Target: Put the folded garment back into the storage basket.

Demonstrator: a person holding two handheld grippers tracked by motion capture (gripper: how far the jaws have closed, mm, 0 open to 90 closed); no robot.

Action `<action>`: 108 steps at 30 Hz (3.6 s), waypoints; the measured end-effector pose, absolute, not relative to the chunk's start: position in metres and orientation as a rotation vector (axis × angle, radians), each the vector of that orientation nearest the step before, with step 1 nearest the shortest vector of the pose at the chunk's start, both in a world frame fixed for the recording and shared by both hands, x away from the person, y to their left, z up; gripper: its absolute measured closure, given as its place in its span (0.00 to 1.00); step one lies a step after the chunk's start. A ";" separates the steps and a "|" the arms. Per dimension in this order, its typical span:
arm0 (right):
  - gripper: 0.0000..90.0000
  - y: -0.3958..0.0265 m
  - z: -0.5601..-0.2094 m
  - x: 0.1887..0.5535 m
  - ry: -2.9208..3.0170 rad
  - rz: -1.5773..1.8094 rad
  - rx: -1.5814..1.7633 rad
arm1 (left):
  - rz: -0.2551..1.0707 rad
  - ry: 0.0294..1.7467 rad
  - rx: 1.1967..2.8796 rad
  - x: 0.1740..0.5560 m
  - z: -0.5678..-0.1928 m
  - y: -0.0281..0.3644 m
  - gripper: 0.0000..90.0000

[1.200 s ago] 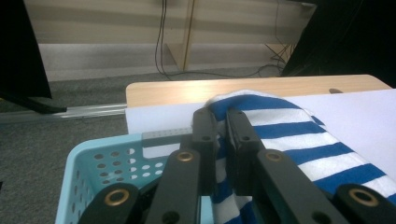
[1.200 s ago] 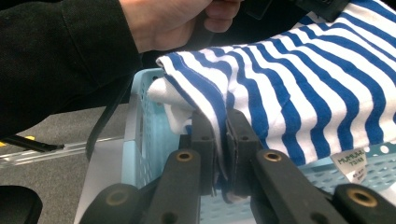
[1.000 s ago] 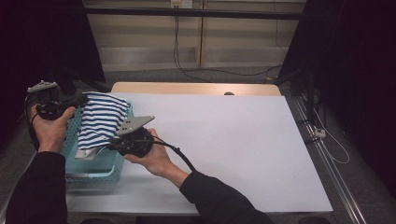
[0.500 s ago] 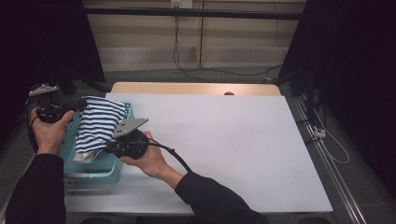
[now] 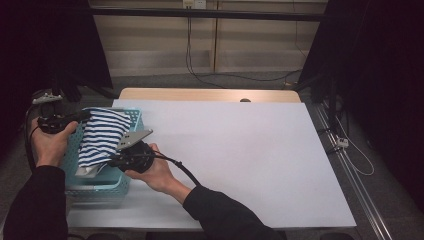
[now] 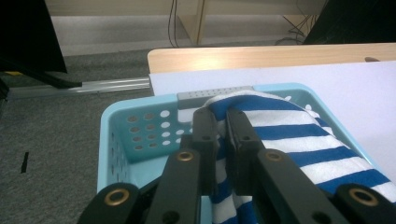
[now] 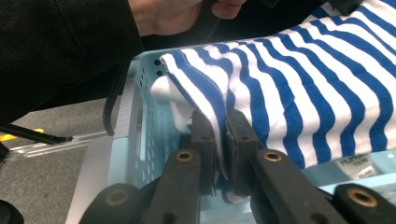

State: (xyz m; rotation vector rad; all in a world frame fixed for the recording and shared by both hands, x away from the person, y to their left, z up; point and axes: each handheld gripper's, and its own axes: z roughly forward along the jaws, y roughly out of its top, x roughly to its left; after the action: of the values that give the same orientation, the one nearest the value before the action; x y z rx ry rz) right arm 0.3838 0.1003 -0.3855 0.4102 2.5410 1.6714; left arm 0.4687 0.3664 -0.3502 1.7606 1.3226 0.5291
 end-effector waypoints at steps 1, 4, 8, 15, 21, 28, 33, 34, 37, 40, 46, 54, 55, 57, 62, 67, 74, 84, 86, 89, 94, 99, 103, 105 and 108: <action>0.94 0.101 -0.386 0.384 2.541 1.674 0.411 | 0.531 1.332 1.761 0.469 -0.351 0.367 0.93; 0.94 0.104 -0.387 0.384 2.549 1.666 0.410 | 0.518 1.344 1.764 0.469 -0.356 0.371 0.93; 0.94 0.107 -0.391 0.385 2.561 1.656 0.414 | 0.514 1.353 1.751 0.469 -0.364 0.376 0.93; 0.94 0.111 -0.397 0.388 2.574 1.640 0.424 | 0.505 1.373 1.778 0.474 -0.368 0.372 0.93; 0.94 0.114 -0.400 0.389 2.578 1.628 0.430 | 0.502 1.391 1.797 0.479 -0.371 0.368 0.93; 0.94 0.117 -0.406 0.390 2.592 1.615 0.443 | 0.494 1.407 1.819 0.481 -0.378 0.367 0.93; 0.94 0.120 -0.410 0.392 2.600 1.606 0.457 | 0.491 1.426 1.814 0.484 -0.381 0.368 0.93; 0.94 0.121 -0.410 0.392 2.599 1.601 0.458 | 0.487 1.431 1.819 0.484 -0.382 0.368 0.93; 0.94 0.122 -0.410 0.393 2.600 1.606 0.452 | 0.485 1.438 1.824 0.486 -0.385 0.369 0.93; 0.94 0.125 -0.412 0.394 2.602 1.597 0.461 | 0.480 1.464 1.822 0.487 -0.391 0.370 0.93; 0.93 0.127 -0.416 0.395 2.622 1.572 0.454 | 0.496 1.473 1.862 0.490 -0.394 0.364 0.93; 0.73 0.125 -0.416 0.396 2.652 1.525 0.447 | 0.483 1.474 1.834 0.492 -0.390 0.363 0.59; 0.70 0.125 -0.415 0.397 2.651 1.528 0.451 | 0.480 1.473 1.833 0.492 -0.389 0.363 0.56; 0.65 0.124 -0.413 0.397 2.651 1.532 0.458 | 0.491 1.472 1.827 0.491 -0.387 0.362 0.47; 0.51 0.120 -0.411 0.399 2.645 1.555 0.465 | 0.544 1.454 1.829 0.490 -0.385 0.360 0.32; 0.43 0.115 -0.407 0.398 2.608 1.606 0.480 | 0.565 1.440 1.814 0.486 -0.383 0.363 0.18; 0.30 0.103 -0.398 0.398 2.542 1.665 0.495 | 0.609 1.405 1.739 0.472 -0.374 0.369 0.06; 0.14 0.087 -0.397 0.400 2.502 1.683 0.568 | 0.630 1.274 1.770 0.453 -0.362 0.369 0.04; 0.11 0.085 -0.396 0.401 2.492 1.694 0.576 | 0.632 1.262 1.767 0.448 -0.359 0.369 0.04; 0.08 0.080 -0.394 0.401 2.478 1.700 0.584 | 0.643 1.247 1.759 0.442 -0.358 0.368 0.04; 0.08 0.073 -0.394 0.402 2.454 1.687 0.622 | 0.681 1.251 1.763 0.433 -0.356 0.368 0.04; 0.08 0.063 -0.393 0.402 2.406 1.660 0.654 | 0.671 1.264 1.745 0.420 -0.353 0.369 0.04; 0.07 0.055 -0.392 0.401 2.368 1.645 0.672 | 0.668 1.257 1.718 0.410 -0.351 0.364 0.04; 0.07 0.051 -0.392 0.400 2.353 1.646 0.678 | 0.658 1.257 1.692 0.405 -0.350 0.361 0.04; 0.06 0.044 -0.393 0.399 2.331 1.644 0.696 | 0.656 1.244 1.677 0.400 -0.350 0.356 0.05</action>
State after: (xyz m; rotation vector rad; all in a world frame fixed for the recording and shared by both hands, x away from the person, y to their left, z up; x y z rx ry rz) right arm 0.3985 0.0441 -0.3929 0.6963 2.3309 1.6441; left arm 0.4000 0.3562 -0.3496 1.6772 1.2440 0.6560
